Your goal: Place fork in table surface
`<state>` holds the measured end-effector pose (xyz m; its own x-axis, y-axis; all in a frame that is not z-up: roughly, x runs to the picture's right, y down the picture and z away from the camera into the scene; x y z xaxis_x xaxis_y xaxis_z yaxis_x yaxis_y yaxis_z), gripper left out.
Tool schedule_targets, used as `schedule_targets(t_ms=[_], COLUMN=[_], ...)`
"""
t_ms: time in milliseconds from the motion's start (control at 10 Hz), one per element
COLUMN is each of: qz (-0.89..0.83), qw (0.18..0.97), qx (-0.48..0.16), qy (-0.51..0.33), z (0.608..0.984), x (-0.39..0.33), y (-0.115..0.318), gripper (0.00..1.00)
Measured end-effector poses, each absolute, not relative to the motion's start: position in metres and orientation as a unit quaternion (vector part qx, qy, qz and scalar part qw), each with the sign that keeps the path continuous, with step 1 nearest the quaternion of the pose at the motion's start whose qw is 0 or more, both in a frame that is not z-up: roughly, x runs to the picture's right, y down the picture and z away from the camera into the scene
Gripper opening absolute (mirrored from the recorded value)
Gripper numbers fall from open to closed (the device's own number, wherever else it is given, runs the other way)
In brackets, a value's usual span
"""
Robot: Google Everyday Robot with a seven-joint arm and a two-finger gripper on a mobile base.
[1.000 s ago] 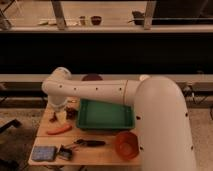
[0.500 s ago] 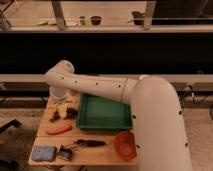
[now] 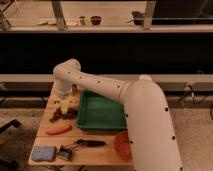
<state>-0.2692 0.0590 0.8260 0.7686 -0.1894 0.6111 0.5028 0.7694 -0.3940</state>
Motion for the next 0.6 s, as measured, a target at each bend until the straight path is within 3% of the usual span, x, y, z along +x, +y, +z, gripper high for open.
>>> schedule_targets(t_ms=[600], qz=[-0.221], qw=[0.896], qx=[-0.247], qy=[-0.296], z=[0.853], x=[-0.286], y=[0.044], gripper=[0.8])
